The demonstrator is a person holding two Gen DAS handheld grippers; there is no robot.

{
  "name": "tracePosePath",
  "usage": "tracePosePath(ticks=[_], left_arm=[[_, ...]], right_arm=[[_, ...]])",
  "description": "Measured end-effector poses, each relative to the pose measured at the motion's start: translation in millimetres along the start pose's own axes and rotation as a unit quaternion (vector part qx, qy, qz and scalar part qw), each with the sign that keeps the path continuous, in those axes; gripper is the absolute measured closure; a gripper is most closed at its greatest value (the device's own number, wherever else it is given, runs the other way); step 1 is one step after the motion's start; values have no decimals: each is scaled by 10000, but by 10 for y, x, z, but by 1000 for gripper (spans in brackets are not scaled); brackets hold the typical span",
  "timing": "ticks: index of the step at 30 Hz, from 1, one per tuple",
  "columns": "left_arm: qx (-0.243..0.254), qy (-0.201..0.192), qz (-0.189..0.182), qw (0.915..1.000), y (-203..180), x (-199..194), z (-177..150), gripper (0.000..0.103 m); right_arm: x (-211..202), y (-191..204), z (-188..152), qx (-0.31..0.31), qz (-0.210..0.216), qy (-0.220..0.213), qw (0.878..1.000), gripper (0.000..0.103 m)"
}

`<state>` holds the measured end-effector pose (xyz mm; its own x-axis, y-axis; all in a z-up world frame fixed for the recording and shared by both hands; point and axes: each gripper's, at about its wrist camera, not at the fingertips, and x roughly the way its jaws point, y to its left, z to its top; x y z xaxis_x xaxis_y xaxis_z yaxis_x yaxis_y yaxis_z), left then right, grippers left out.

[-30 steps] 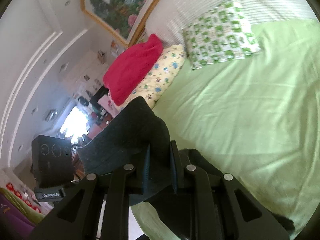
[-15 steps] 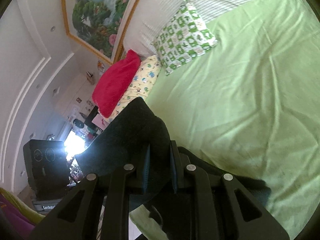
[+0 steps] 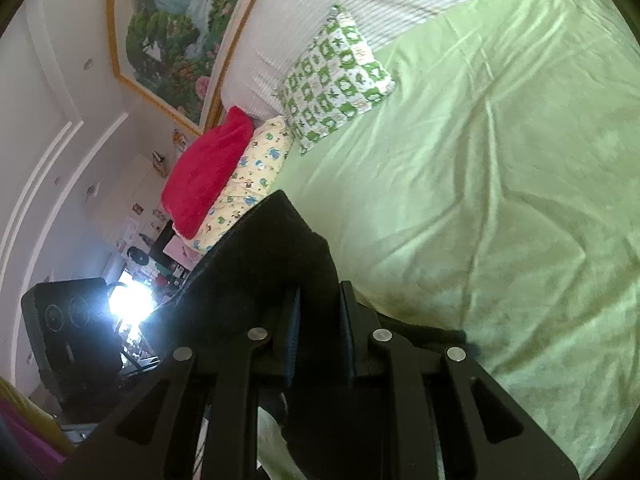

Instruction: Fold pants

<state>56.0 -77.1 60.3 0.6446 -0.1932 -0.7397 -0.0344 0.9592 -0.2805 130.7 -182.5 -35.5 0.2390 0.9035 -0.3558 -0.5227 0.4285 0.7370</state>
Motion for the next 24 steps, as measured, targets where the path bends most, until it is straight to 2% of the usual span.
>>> tracePosePath(ticks=[1,4,6,8,11,14,16,18,20,24], left_arm=[[31,46,-2,10000,-9,34,-9,67],[61,118,-48,9999,-26,88,-27,63],[91,118,-91,9998,-46,89,-31,56],[102,153,-230,9996,-67,82,-27,39],[146,203,-357,9991,-108,81,-31,33],[228,295,-412,9985,-140,96,-53,32],[187,368,-523,9978,-134,87,-67,30],[146,378,-609,9973,-122,50,-65,29],[104,320,-664,9972,-100,-22,-62,28],[29,168,-679,9975,-37,-176,-30,24]], right_arm=[[-17,-20,-12,32,-48,-5,10000,81],[-119,-15,-51,-13,-111,-86,9999,81],[-191,2,-49,-36,-224,-167,9996,81],[-294,-1,-58,-25,-365,-284,9989,81],[-449,-32,-84,137,-552,-449,9974,81],[-588,-35,-108,258,-689,-586,9956,80],[-685,-19,-140,320,-774,-701,9940,71],[-770,7,-173,382,-867,-816,9921,47],[-844,42,-201,426,-932,-951,9902,39],[-892,127,-219,447,-1020,-991,9888,39]])
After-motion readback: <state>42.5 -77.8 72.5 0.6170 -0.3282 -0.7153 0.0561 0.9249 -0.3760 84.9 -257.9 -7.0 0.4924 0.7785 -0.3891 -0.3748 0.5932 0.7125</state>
